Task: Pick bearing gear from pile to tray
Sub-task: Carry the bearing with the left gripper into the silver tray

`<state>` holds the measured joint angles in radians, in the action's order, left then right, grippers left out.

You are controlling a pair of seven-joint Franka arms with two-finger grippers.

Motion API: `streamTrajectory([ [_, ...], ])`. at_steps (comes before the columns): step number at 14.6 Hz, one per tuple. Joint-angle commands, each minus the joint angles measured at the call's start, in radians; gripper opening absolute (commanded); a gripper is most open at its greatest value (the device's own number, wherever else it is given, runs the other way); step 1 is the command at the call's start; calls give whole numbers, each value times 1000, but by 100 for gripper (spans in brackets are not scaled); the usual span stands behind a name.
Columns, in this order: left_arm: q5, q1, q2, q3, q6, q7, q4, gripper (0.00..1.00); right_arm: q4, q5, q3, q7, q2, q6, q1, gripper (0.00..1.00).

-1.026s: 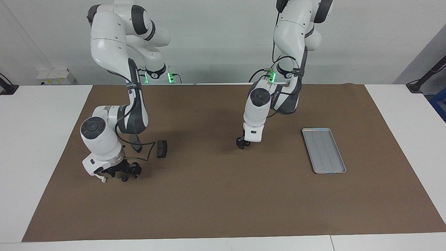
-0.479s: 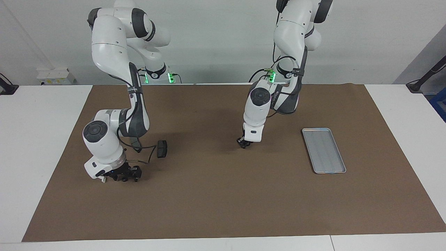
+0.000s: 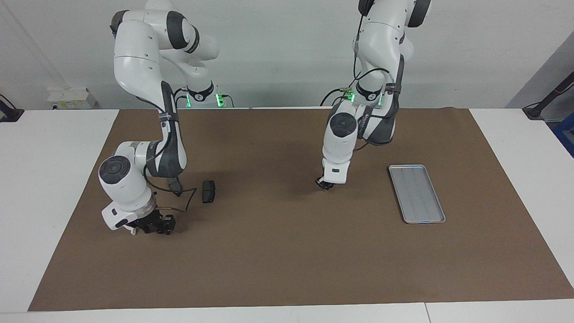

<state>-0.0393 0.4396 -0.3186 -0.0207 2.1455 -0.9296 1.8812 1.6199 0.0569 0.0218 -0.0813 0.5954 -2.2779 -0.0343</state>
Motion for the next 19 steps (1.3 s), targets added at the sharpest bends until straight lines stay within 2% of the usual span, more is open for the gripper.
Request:
streamTrajectory([
  [1, -8, -160, 142, -8, -91, 332, 75, 0, -18, -25, -13, 17, 20, -5, -16, 73],
  [3, -4, -249, 147, -7, -107, 537, 78, 0, -18, -25, -13, 17, 20, -2, -16, 69],
  [4, -2, -303, 147, -8, -104, 639, 81, 0, -18, -25, -13, 17, 20, 3, -16, 62],
  [5, -1, -358, 147, -8, -96, 746, 81, 0, -18, -26, -13, 17, 20, 5, -16, 60],
  [7, 15, -452, 147, -8, -95, 929, 82, 0, -14, -28, -14, 15, 20, 11, -16, 43],
  [8, 22, -479, 147, -8, -82, 981, 93, 0, -12, -28, -14, 15, 20, 11, -16, 38],
  [10, 24, -489, 141, -8, -14, 1011, 140, 0, -11, -28, -14, 15, 20, 12, -16, 22],
  [12, 24, -481, 141, -8, 55, 1017, 211, 0, -9, -28, -14, 15, 20, 14, -16, 0],
  [16, 25, -478, 138, -10, 68, 1025, 240, 0, -18, -23, -14, 18, 11, 49, -16, 0],
  [17, 30, -480, 138, -10, 70, 1026, 242, 0, -34, -22, -17, 17, 0, 93, -10, 0],
  [19, 33, -481, 136, -10, 76, 1029, 242, 0, -121, -23, -20, 12, -26, 255, 8, 0],
])
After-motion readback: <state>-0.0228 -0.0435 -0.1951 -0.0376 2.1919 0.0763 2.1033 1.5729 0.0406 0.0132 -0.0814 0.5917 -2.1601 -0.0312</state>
